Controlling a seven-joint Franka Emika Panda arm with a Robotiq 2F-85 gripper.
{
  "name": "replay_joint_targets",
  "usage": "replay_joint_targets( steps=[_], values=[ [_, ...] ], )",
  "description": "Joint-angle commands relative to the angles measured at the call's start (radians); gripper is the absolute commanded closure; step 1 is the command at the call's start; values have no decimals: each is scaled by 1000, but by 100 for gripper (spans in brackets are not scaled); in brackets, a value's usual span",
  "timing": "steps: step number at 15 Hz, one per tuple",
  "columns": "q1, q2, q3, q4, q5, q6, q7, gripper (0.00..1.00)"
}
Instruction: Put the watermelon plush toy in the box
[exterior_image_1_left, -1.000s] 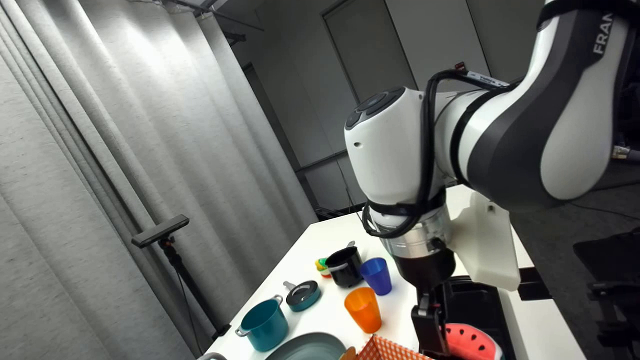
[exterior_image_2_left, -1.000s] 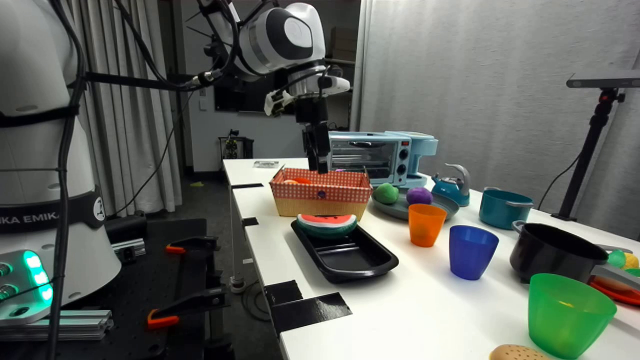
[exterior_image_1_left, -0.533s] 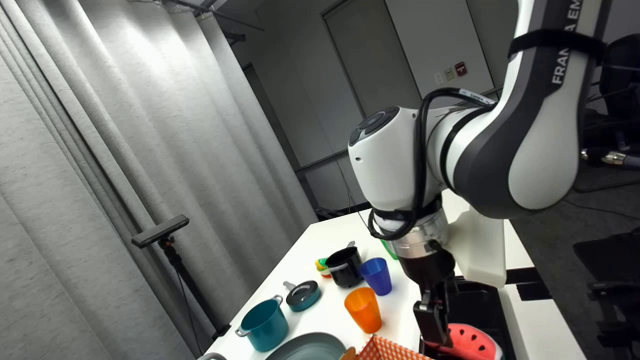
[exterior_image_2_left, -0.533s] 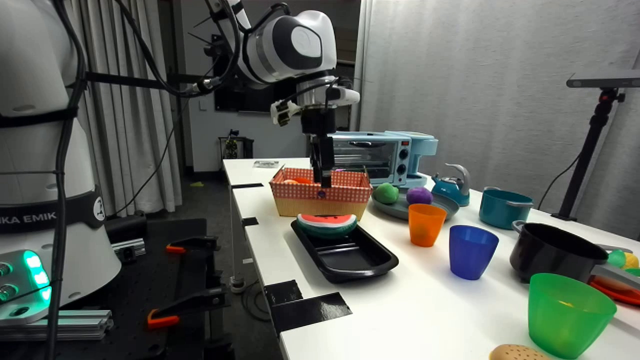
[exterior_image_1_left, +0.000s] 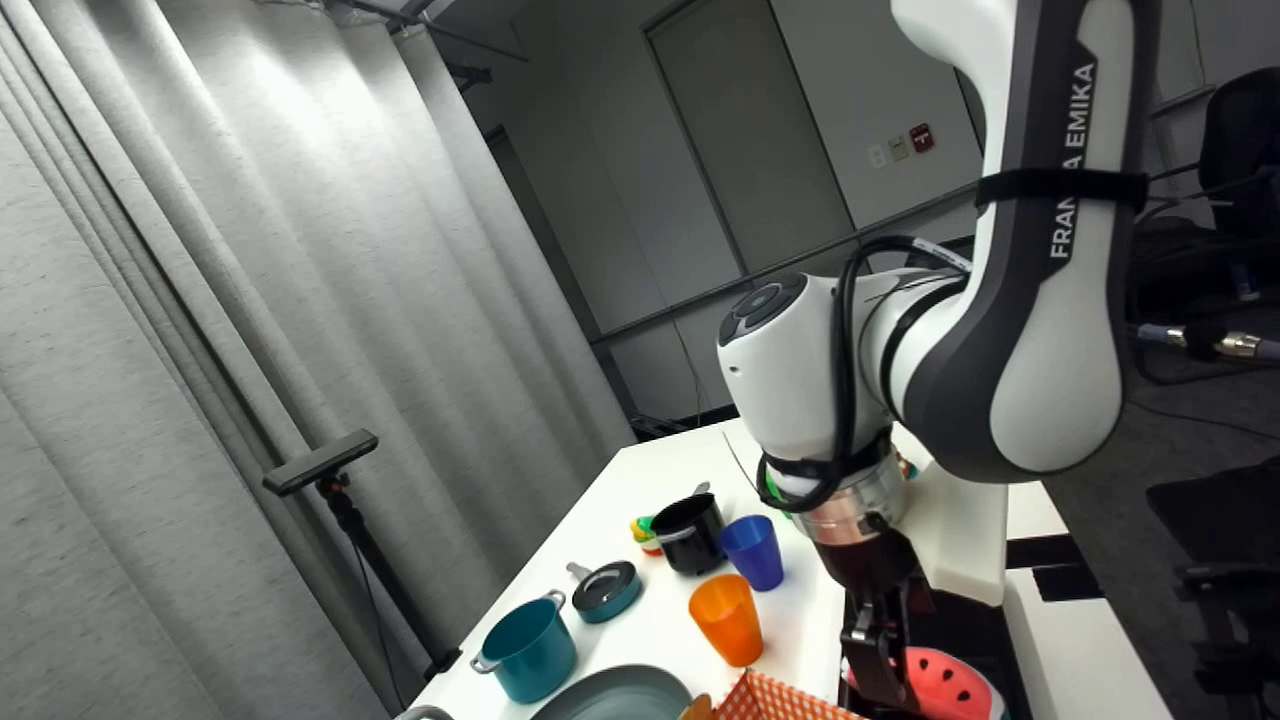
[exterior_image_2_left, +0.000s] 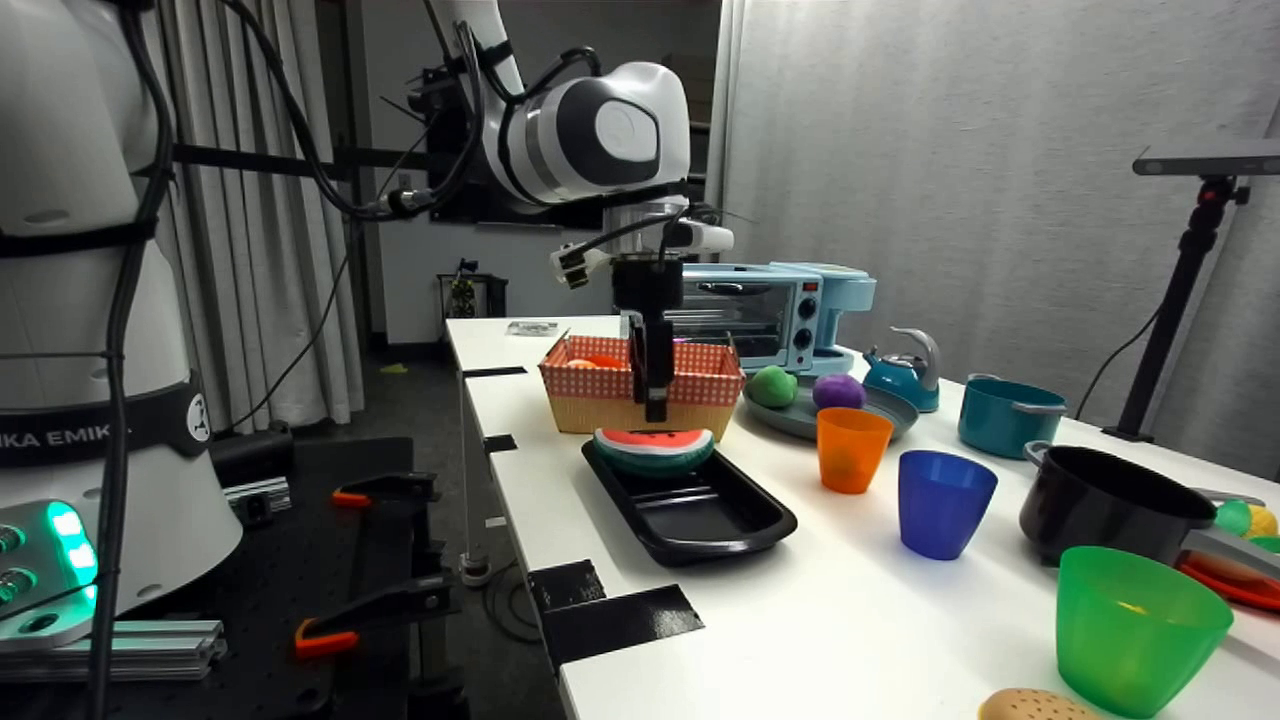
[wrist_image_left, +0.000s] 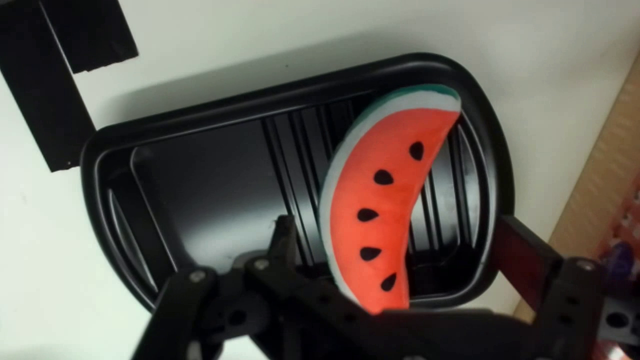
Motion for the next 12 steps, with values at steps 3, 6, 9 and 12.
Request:
replay_joint_targets(
  steps=[3,6,9,12],
  values=[
    [10,88,-39,29,33,59,-16,0],
    [18,118,-47,41,51,67,-18,25],
    [31,136,-52,59,56,63,-19,44],
    [38,144,-56,72,54,59,-22,67]
  ],
)
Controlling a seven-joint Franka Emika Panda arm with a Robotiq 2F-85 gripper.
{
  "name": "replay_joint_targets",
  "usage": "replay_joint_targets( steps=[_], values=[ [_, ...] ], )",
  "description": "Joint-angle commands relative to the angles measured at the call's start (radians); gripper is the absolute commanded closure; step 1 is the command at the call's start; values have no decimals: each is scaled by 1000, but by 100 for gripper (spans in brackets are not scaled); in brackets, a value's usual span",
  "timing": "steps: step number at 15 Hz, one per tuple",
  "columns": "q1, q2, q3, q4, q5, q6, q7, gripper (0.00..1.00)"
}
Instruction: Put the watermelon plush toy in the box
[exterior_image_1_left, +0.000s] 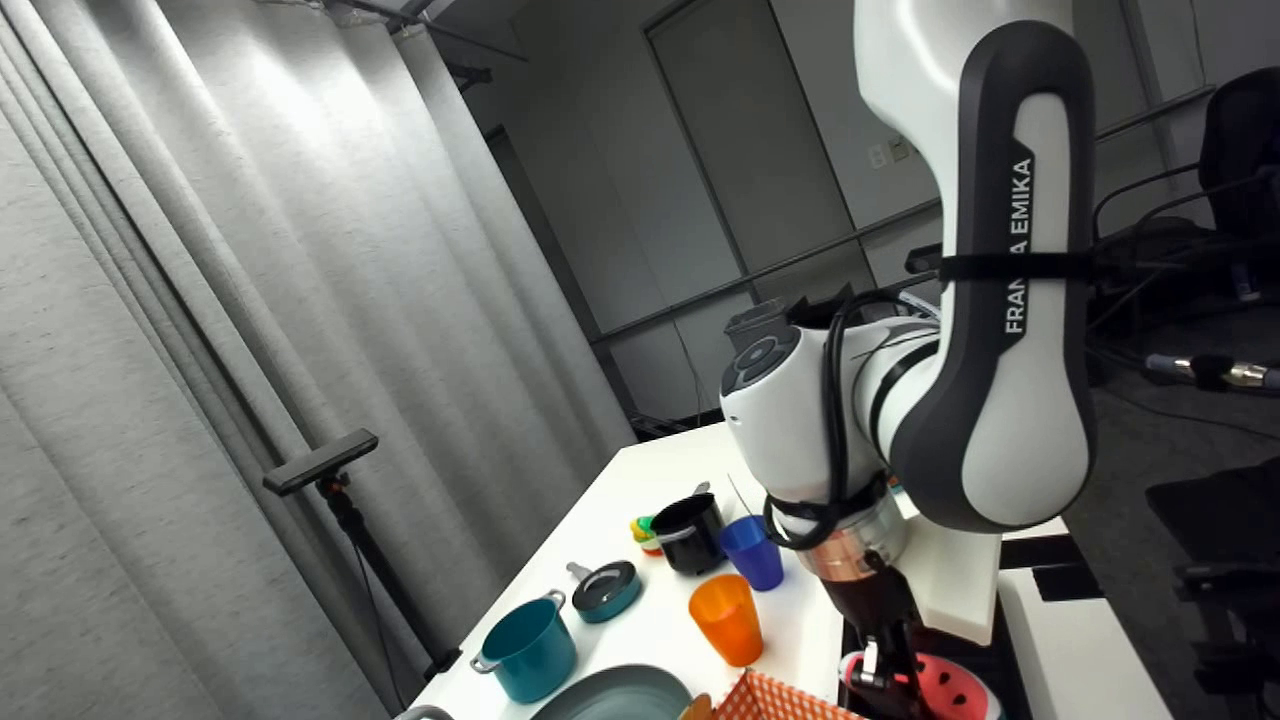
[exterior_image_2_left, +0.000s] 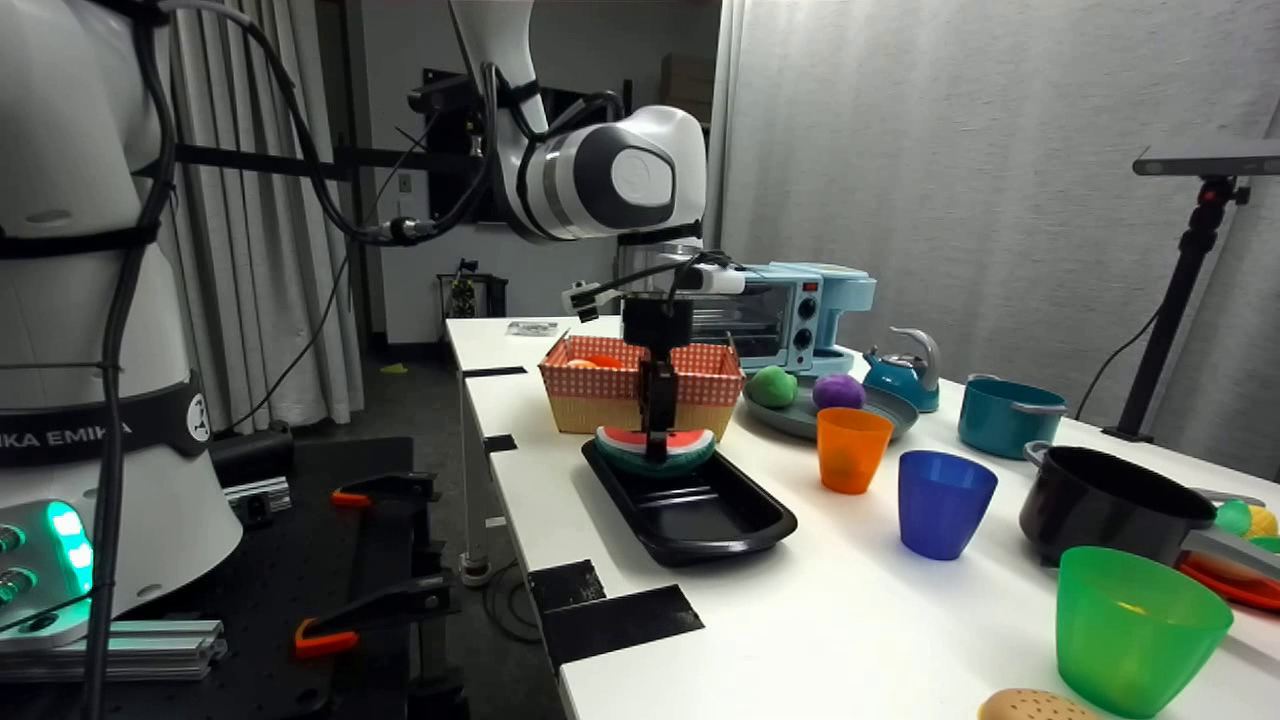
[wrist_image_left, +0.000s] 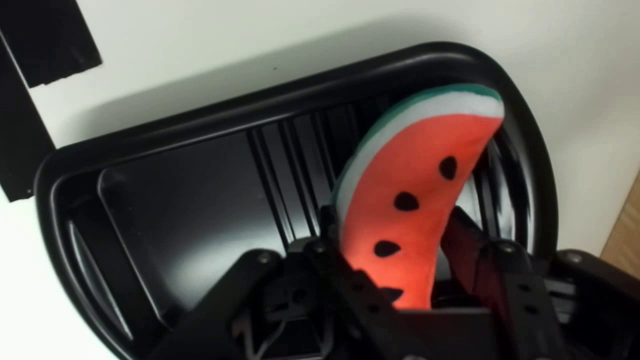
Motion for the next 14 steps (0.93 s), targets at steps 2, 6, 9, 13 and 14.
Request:
replay_joint_targets(
  steps=[2,6,9,13,14],
  values=[
    [32,18,-30,24,20,14,-17,83],
    [46,-25,-41,7,5,-4,-3,100],
    [59,-80,-49,-3,-20,-27,15,98],
    [67,-171,-39,1,-81,-45,39,98],
    [66,-193,-32,6,-105,-49,47,98]
  ],
)
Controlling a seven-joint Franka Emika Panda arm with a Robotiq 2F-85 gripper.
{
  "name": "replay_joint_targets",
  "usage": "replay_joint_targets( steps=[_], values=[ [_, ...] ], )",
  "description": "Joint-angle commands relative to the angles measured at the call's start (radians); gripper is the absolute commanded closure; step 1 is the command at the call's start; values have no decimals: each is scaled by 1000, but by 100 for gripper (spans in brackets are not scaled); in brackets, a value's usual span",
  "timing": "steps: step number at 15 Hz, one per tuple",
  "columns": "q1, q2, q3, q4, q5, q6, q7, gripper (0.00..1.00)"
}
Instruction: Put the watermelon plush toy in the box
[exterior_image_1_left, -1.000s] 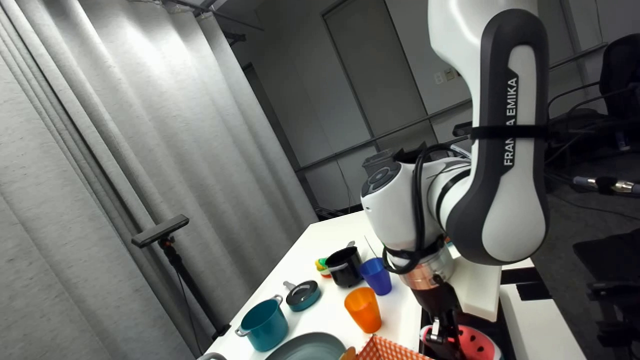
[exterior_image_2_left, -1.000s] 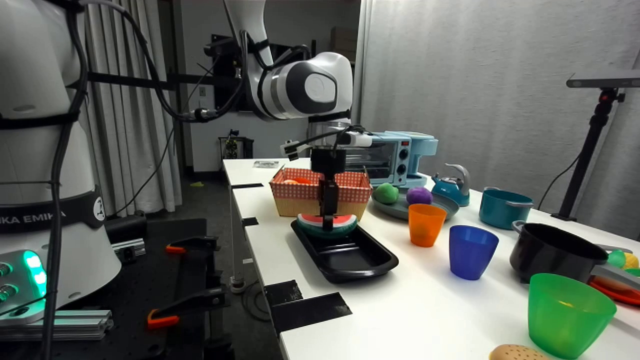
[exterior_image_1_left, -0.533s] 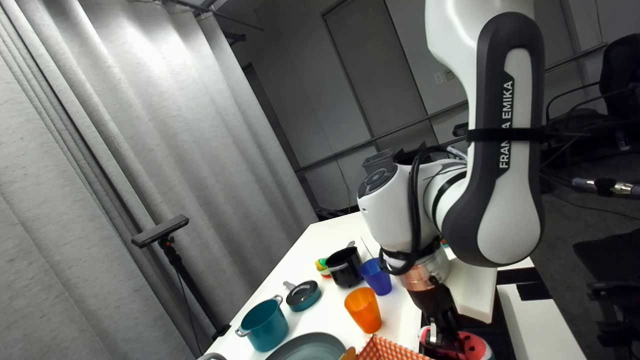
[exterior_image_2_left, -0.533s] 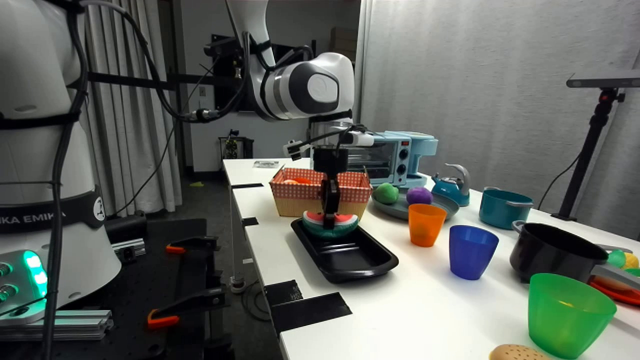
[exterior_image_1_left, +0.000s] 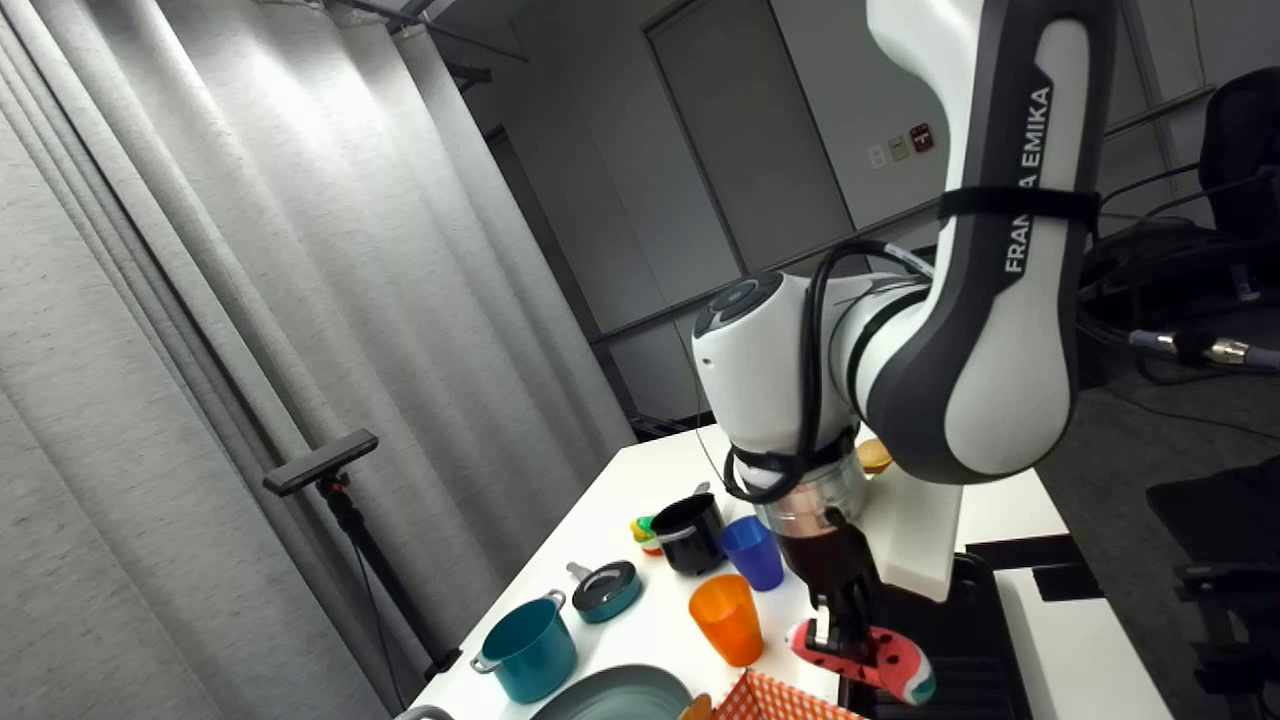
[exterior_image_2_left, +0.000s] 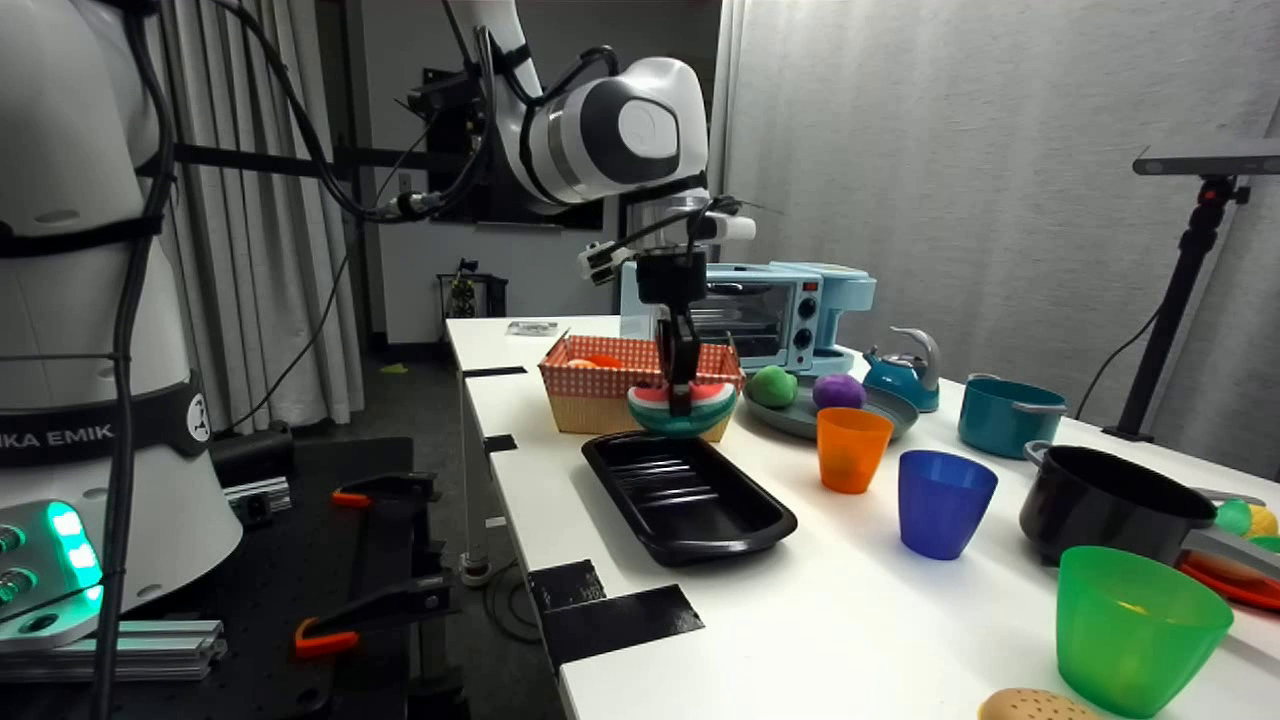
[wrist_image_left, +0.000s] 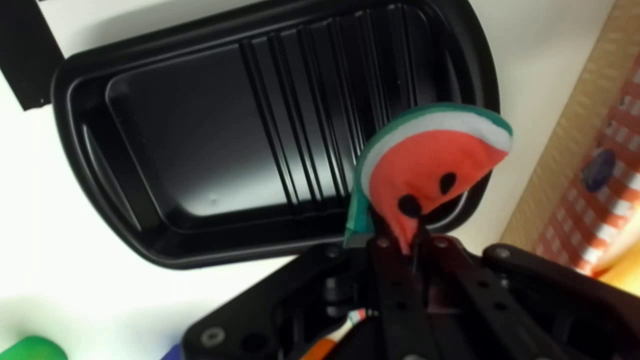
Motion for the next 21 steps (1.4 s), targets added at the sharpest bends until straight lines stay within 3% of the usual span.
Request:
replay_joint_targets(
  steps=[1,5,11,21],
  values=[
    [17,-116,12,0,-72,-47,42,98],
    [-4,-169,66,28,-101,-18,34,98],
    [6,-147,150,75,-67,60,-1,98],
    [57,-99,209,65,34,136,-114,98]
  ],
)
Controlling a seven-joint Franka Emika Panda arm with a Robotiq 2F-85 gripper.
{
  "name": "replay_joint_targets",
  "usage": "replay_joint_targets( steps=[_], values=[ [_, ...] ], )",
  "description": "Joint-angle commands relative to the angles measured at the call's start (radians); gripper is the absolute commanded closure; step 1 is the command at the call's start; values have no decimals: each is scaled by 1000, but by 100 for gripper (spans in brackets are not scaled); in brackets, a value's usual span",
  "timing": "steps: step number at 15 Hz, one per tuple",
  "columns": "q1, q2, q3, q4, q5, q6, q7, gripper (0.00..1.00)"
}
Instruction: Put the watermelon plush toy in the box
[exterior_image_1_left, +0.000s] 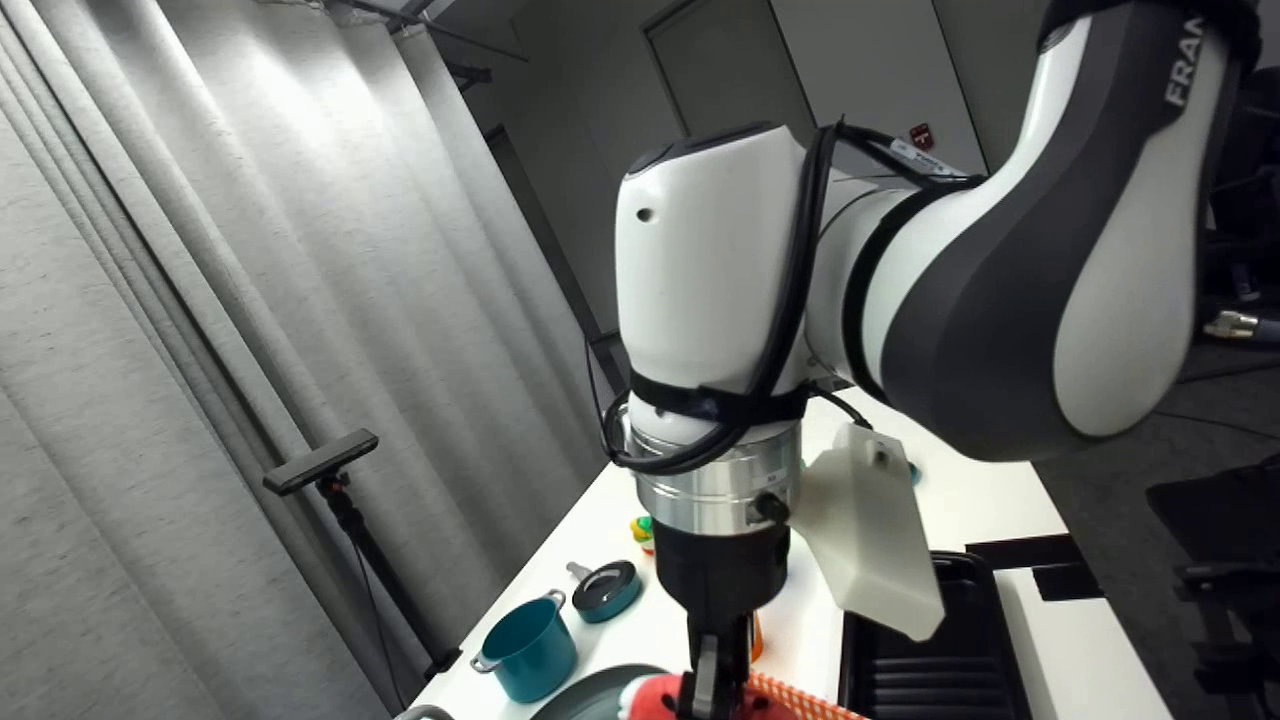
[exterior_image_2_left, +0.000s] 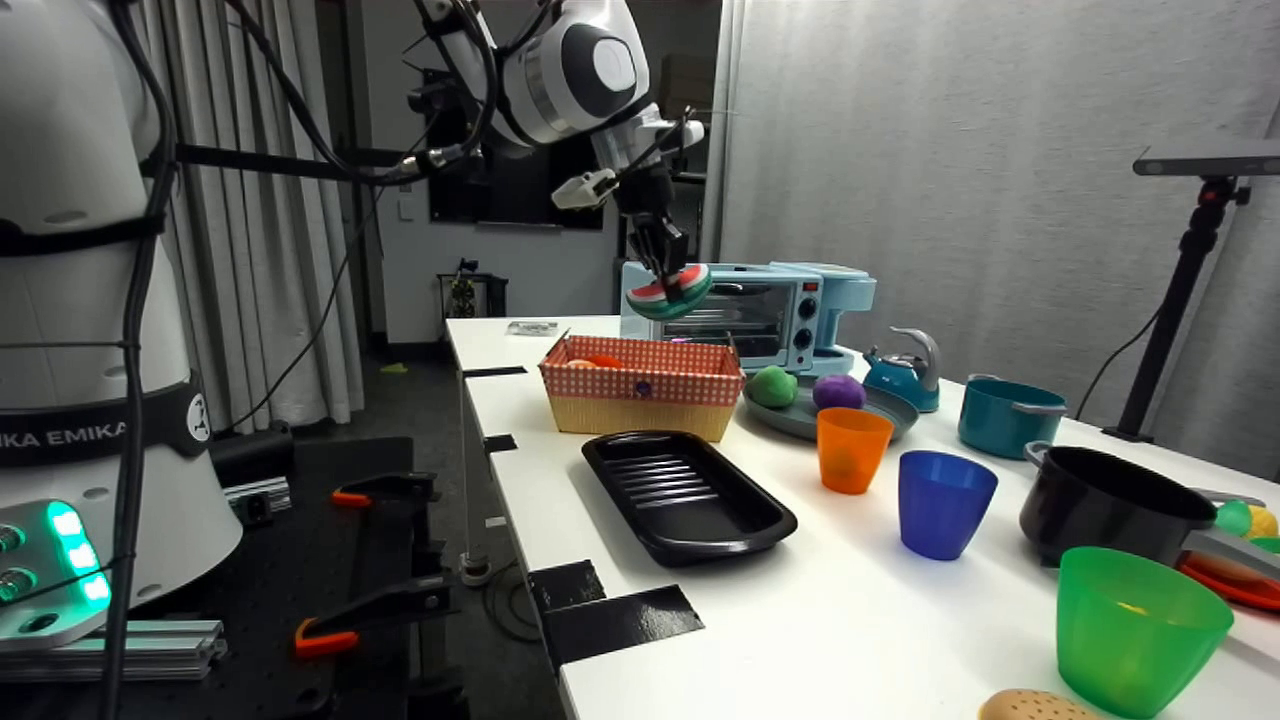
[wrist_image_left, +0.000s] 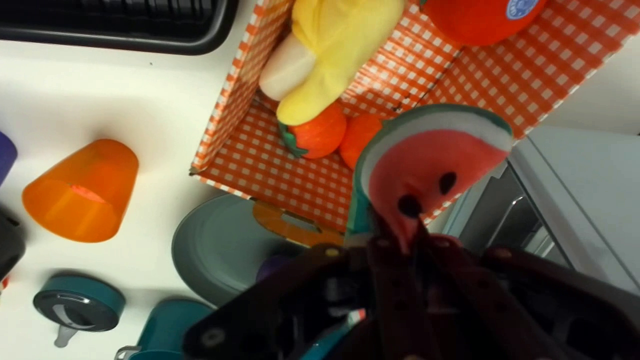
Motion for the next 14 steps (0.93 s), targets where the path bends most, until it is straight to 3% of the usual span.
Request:
replay_joint_targets(
  steps=[1,6,7,9,14],
  values=[
    [13,15,16,-10,86,33,-85,98],
    [10,20,34,-13,147,22,-154,98],
    [9,20,35,-13,150,19,-166,67],
    [9,19,34,-15,152,17,-181,60],
    [19,15,23,-17,167,13,-218,23]
  ],
)
